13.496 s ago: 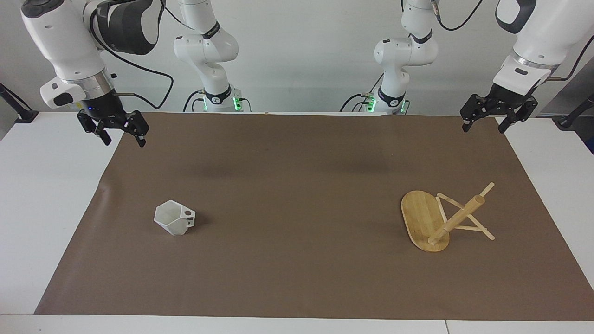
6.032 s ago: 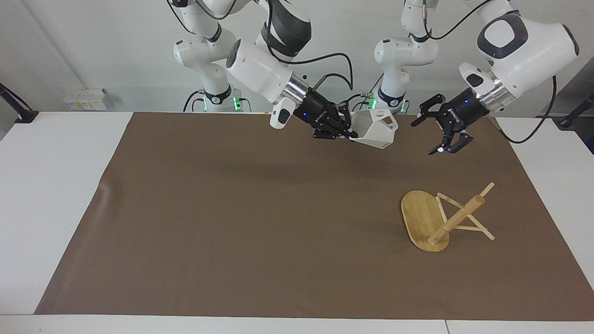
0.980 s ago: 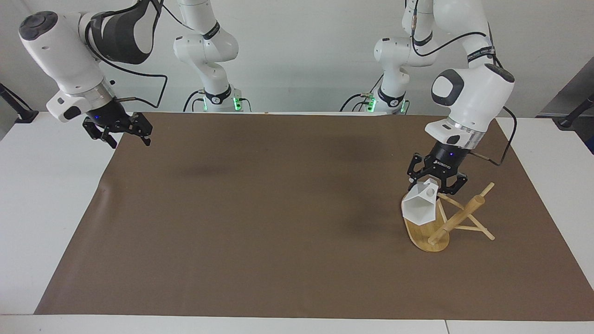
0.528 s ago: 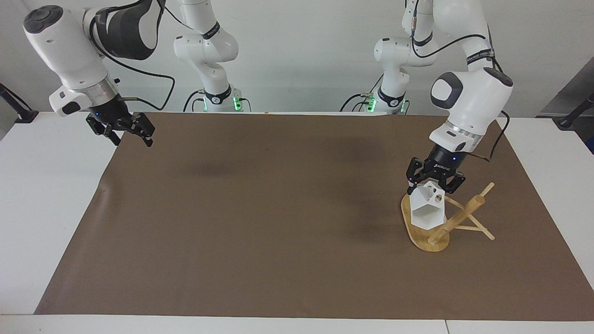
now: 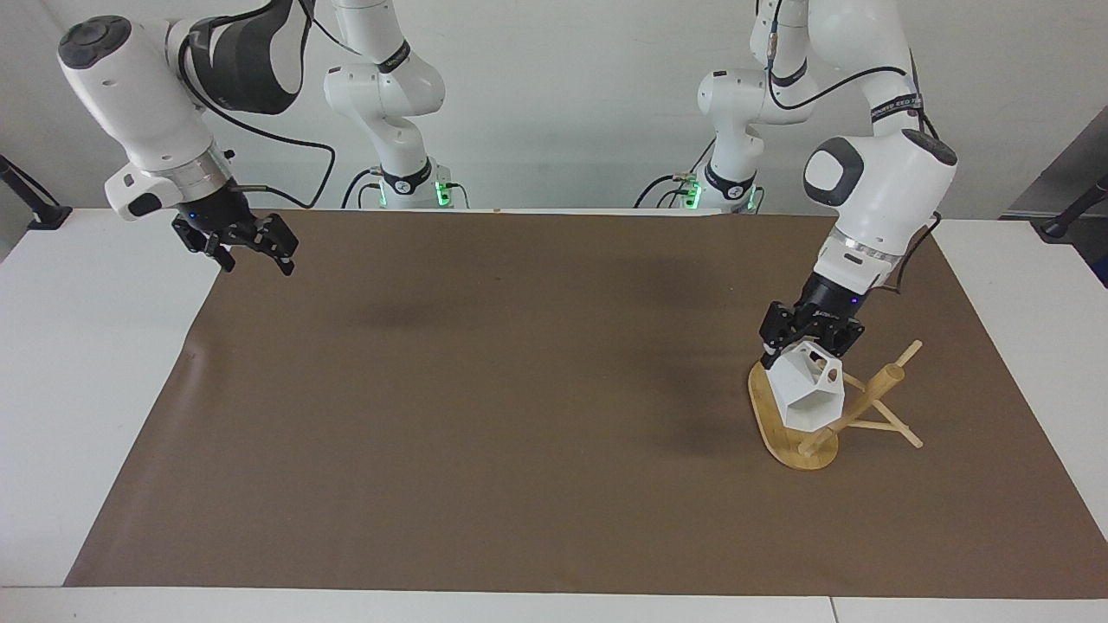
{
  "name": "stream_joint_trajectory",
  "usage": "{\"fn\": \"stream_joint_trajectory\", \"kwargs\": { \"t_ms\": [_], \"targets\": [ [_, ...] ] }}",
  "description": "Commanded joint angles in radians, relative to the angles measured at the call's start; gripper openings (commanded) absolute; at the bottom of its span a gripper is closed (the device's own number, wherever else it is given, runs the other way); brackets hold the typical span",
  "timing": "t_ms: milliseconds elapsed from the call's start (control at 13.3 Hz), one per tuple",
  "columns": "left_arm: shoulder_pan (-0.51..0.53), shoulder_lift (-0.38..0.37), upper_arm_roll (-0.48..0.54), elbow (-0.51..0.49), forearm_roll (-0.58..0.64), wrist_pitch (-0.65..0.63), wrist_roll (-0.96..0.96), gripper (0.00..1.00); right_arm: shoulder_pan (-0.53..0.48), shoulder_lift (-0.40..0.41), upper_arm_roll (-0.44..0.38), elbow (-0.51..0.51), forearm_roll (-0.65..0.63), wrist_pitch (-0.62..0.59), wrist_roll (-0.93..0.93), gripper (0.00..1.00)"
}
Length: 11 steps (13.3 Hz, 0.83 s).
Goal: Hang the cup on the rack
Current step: 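Hang the cup on a rack peg with the left gripper while the right gripper returns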
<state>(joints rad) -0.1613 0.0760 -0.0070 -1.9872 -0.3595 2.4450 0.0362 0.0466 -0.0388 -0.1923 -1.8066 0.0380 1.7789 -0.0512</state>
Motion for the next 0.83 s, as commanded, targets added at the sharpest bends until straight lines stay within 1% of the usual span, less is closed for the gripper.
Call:
{"fn": "stream_joint_trajectory", "kwargs": {
  "t_ms": [0, 226, 754],
  "targets": [
    [0.0, 0.011, 0.004, 0.015, 0.005, 0.014, -0.088, 0.0, -0.004, -0.016, 0.005, -0.02, -0.024, 0.007, -0.025, 1.0],
    [0.011, 0.024, 0.005, 0.016, -0.036, 0.014, -0.101, 0.0, -0.01, -0.016, 0.005, -0.022, -0.023, 0.005, -0.027, 1.0],
    [0.028, 0.037, 0.005, 0.016, -0.038, 0.022, -0.098, 0.0, -0.017, -0.013, 0.005, -0.017, -0.02, 0.005, -0.021, 1.0]
  ]
}}
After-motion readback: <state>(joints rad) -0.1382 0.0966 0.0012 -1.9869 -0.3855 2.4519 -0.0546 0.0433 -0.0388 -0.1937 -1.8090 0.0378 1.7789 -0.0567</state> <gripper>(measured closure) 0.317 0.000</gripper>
